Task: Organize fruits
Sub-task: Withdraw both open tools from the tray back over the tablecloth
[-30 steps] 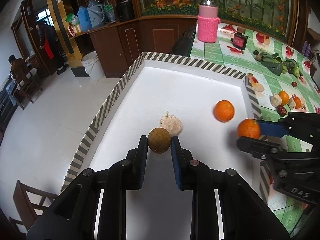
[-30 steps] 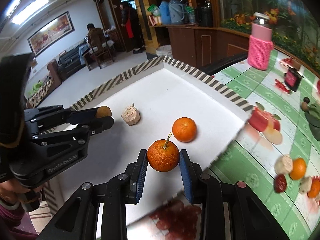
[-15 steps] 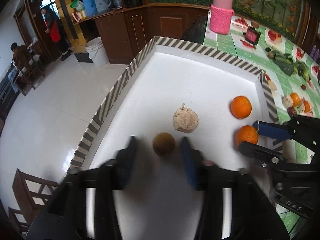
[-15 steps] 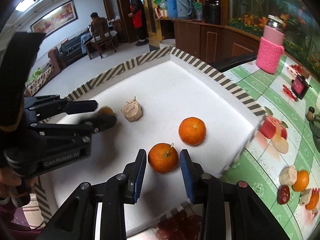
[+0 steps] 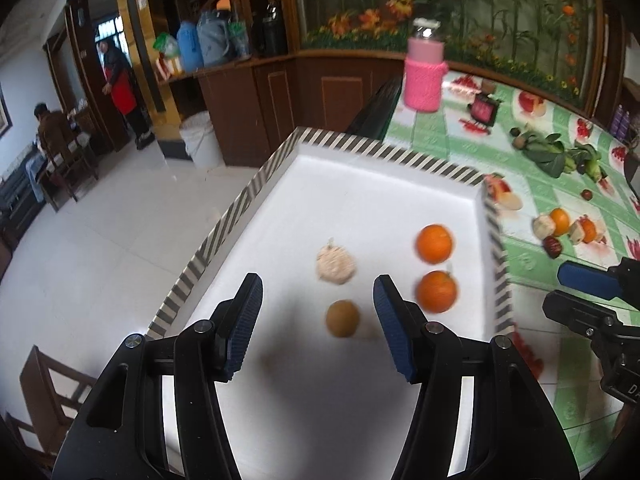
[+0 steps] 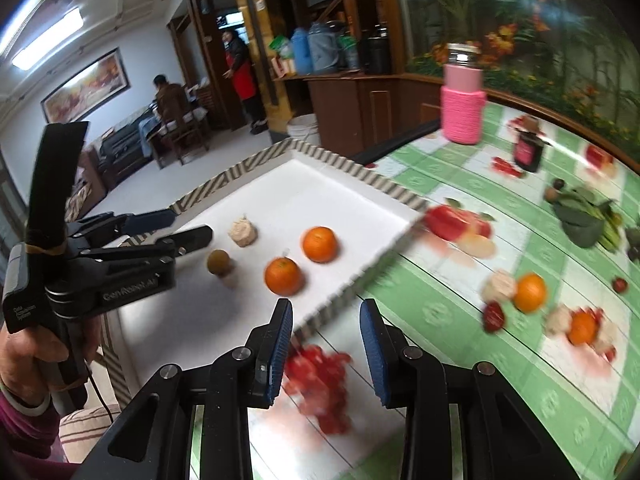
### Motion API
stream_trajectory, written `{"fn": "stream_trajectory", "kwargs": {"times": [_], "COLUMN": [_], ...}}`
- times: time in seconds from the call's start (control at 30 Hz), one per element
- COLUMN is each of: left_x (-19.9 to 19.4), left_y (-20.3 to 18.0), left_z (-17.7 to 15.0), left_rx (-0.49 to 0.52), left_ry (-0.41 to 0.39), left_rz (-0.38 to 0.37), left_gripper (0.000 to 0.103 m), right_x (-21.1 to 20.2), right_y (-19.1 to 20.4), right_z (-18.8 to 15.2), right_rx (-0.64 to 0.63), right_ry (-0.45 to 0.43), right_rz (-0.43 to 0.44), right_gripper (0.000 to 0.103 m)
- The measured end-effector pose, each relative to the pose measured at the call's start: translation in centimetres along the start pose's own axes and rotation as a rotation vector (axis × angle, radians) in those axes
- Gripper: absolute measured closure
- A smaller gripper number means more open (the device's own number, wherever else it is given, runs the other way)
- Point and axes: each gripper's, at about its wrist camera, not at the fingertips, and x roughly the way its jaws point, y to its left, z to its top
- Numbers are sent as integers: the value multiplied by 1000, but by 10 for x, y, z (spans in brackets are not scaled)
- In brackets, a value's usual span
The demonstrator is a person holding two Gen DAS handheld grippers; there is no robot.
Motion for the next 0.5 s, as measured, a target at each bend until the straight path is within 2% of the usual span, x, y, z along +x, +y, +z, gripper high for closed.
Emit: {"fn": "stream_trajectory", "kwargs": {"times": [0.17, 0.5], "left_x": [-15, -29], "left_y": [-22, -57], "left_z": [-1, -5], "left_rx": [26, 58], "left_ry": [-51, -61], "left_rz": [-21, -99], "left_gripper": [45, 43], "right_x": [-21, -66], "right_y": [-19, -67], "right_z": [-18, -54], "right_rx": [48, 143], "right_ry": [-17, -42], "right_rz": [-43, -165], "right_gripper": [69, 69]}}
